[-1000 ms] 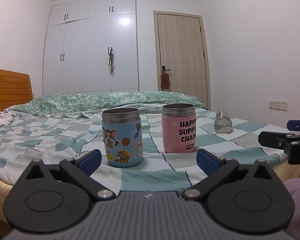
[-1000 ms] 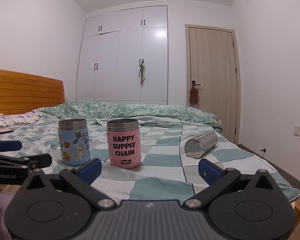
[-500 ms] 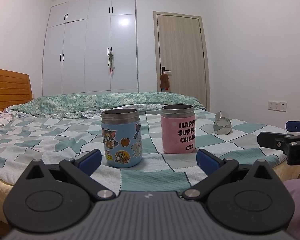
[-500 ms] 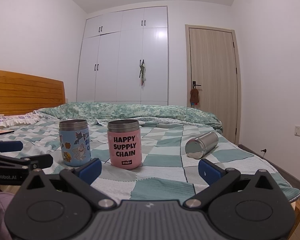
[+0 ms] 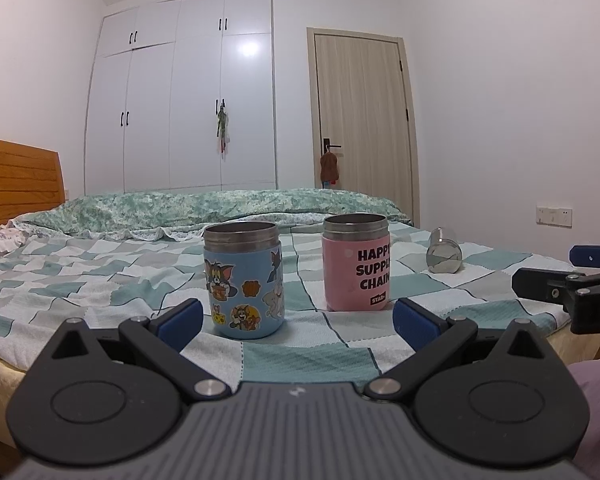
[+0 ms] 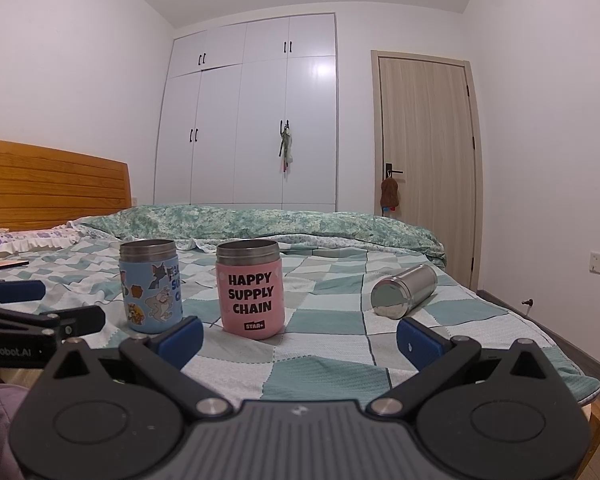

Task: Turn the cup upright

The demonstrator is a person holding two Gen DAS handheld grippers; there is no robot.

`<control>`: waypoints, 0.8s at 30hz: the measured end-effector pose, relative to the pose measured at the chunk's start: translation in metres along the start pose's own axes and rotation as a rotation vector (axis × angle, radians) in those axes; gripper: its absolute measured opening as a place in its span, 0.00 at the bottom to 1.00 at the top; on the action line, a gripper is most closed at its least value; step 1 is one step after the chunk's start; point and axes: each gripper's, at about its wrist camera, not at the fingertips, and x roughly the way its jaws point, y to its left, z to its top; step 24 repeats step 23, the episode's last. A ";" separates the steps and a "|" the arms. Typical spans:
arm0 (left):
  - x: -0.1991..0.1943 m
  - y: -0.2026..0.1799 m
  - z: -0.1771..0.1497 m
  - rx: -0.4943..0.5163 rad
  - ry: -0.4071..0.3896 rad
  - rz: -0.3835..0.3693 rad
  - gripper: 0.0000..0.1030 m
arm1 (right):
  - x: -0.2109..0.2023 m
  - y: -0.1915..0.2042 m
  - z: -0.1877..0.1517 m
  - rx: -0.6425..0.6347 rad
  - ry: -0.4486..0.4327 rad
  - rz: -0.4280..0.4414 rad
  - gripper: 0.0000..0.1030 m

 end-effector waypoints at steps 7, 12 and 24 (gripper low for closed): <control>-0.001 -0.001 0.000 0.008 -0.008 -0.002 1.00 | 0.000 0.000 0.000 0.000 0.000 0.000 1.00; -0.001 -0.001 0.000 0.008 -0.012 0.004 1.00 | 0.000 0.001 0.000 0.000 0.000 0.000 1.00; -0.002 0.001 0.000 -0.002 -0.007 0.001 1.00 | 0.000 0.001 0.000 -0.001 0.000 0.000 1.00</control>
